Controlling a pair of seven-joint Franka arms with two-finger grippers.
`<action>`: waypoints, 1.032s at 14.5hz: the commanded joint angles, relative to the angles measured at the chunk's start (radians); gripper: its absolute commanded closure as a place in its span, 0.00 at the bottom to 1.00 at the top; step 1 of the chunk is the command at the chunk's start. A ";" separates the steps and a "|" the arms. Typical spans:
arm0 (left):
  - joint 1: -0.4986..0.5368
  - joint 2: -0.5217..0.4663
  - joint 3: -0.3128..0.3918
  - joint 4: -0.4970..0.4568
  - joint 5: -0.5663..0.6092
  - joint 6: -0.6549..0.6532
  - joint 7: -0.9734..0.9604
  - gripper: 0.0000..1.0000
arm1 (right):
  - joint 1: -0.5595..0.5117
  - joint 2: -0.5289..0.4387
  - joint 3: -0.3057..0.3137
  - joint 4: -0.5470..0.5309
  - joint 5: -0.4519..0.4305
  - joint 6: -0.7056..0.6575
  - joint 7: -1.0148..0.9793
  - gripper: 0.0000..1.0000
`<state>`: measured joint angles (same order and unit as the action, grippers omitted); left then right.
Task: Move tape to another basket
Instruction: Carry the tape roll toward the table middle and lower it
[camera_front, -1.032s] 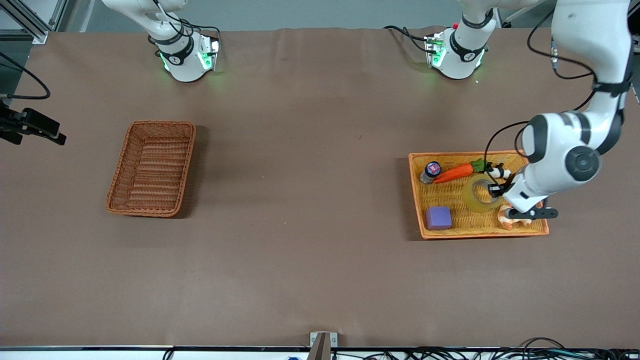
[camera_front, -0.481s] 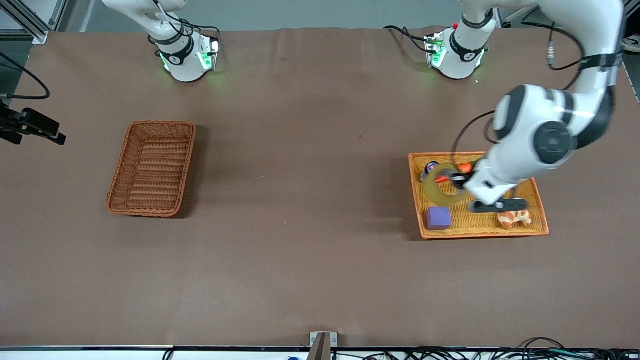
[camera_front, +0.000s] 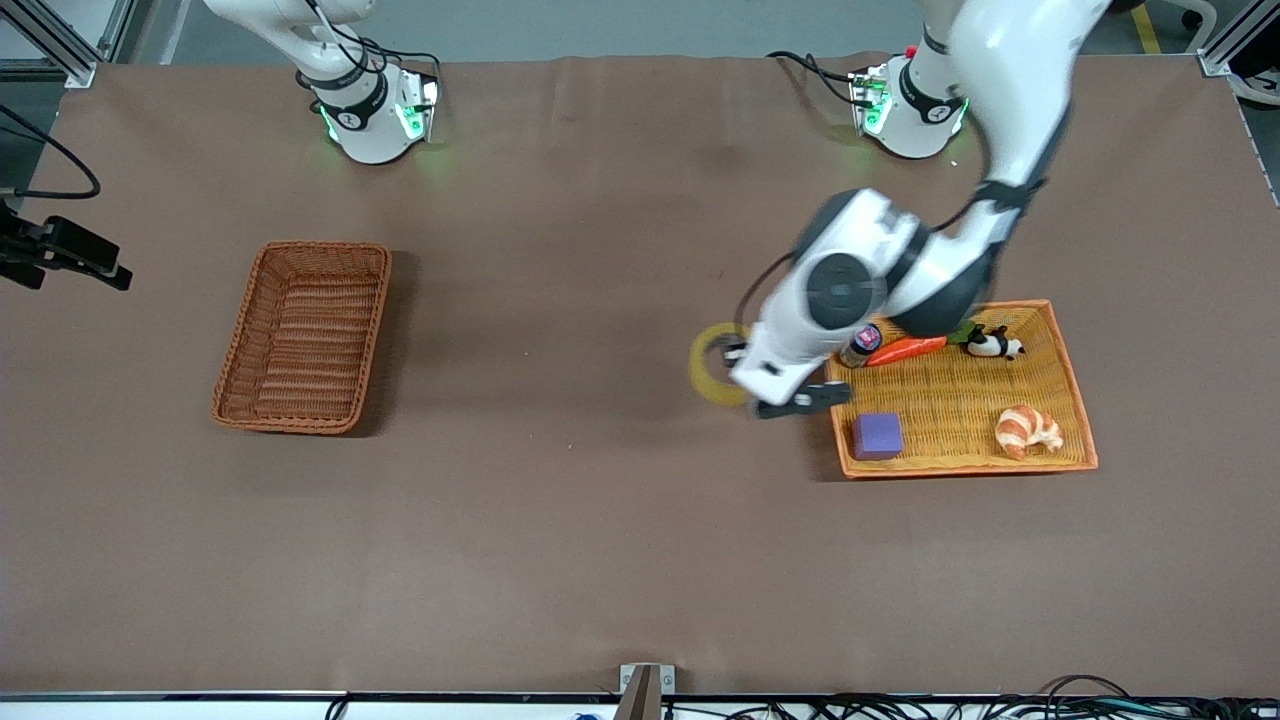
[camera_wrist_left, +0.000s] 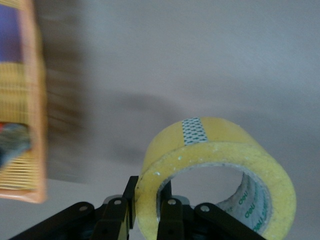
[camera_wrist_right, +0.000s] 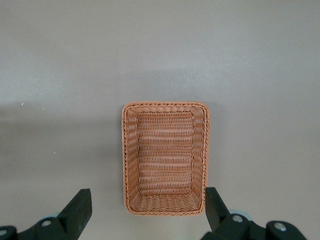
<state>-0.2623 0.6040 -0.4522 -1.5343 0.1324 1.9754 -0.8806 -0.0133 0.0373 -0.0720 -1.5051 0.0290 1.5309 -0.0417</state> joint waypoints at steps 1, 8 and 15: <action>-0.130 0.189 -0.006 0.199 0.053 0.000 -0.049 0.93 | -0.011 -0.010 0.004 -0.007 0.014 -0.003 -0.010 0.00; -0.307 0.379 0.036 0.342 0.053 0.256 -0.064 0.88 | -0.011 -0.010 0.004 -0.007 0.014 -0.005 -0.010 0.00; -0.287 0.331 0.055 0.323 0.033 0.362 -0.069 0.30 | -0.011 -0.008 0.003 -0.007 0.019 -0.002 -0.009 0.00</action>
<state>-0.5817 0.9885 -0.3943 -1.2095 0.1687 2.3543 -0.9428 -0.0132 0.0374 -0.0724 -1.5052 0.0290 1.5306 -0.0418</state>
